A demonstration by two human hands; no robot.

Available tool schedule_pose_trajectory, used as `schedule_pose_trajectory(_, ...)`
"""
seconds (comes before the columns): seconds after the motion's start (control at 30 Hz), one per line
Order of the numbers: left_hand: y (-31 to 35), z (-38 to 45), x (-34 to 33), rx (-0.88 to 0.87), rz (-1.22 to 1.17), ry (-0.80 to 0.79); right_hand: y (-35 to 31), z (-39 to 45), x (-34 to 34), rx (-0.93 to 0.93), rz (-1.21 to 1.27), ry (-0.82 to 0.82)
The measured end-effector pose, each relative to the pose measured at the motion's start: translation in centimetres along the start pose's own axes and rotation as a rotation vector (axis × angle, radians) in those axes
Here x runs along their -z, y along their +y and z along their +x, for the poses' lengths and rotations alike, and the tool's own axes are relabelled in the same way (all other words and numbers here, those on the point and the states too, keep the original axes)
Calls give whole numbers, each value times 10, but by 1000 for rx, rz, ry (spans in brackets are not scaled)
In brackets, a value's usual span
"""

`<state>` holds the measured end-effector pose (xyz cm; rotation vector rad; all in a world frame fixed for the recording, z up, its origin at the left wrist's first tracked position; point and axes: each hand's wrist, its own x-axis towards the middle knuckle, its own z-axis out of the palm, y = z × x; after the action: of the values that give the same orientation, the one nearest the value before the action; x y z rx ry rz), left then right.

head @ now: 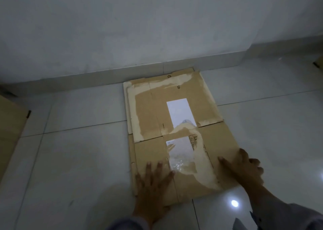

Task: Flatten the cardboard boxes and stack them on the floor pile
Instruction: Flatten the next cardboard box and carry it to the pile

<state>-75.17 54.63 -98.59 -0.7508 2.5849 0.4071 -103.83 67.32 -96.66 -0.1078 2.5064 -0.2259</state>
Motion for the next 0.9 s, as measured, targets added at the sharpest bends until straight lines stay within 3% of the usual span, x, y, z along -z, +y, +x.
schedule_pose_trajectory(0.13,-25,11,4,108,-15,13,-22,-2,-3,90,-28,21)
schedule_pose_trajectory(0.73,-67,15,15,78,54,11,-30,0,-36,161,28,14)
schedule_pose_trajectory(0.83,-53,7,14,121,2,36,-24,-12,-35,315,-42,134)
schedule_pose_trajectory(0.9,-39,2,12,120,-43,21,-15,-16,-40,604,-238,244)
